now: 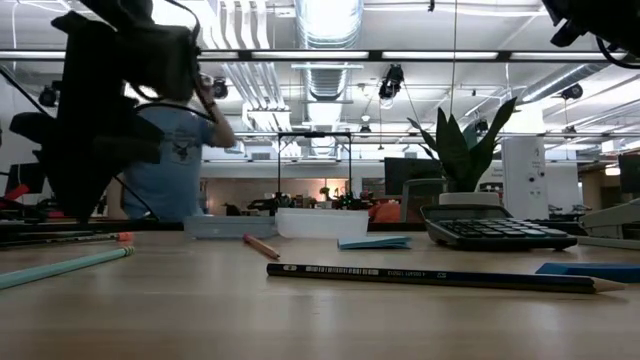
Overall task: Pack school essentials
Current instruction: Put the top black pencil into the transparent supply box
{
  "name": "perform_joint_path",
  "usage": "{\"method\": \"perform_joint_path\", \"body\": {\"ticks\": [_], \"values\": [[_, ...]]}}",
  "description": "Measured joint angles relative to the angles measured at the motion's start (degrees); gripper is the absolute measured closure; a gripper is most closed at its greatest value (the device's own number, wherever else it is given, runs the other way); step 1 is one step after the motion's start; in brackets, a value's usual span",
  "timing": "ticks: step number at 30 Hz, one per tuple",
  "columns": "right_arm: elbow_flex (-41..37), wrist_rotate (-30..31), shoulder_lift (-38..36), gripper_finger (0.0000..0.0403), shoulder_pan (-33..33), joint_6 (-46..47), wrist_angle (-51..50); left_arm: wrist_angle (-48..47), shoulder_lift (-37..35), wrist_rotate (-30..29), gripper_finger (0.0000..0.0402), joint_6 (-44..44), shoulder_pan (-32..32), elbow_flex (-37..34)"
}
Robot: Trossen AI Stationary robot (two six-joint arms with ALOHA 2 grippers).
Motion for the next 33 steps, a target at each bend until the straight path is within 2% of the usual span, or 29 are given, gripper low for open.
{"method": "perform_joint_path", "body": {"ticks": [10,24,28,33], "values": [[0.0,0.0,0.0,0.036,0.0,-0.17,-0.44,3.48,0.38,-4.21,0.0292,-0.29,0.37,-3.81],[0.0,0.0,0.05,0.036,0.0,-0.28,-0.53,10.63,0.18,-4.5,0.0293,-0.53,0.74,-7.96],[0.0,0.0,0.09,0.036,0.0,-0.28,-0.53,11.04,0.27,-4.46,0.0308,-0.31,0.93,-8.03],[0.0,0.01,0.09,0.036,0.0,-0.26,-0.51,11.61,0.36,-4.42,0.0349,-0.33,0.96,-8.05]]}}
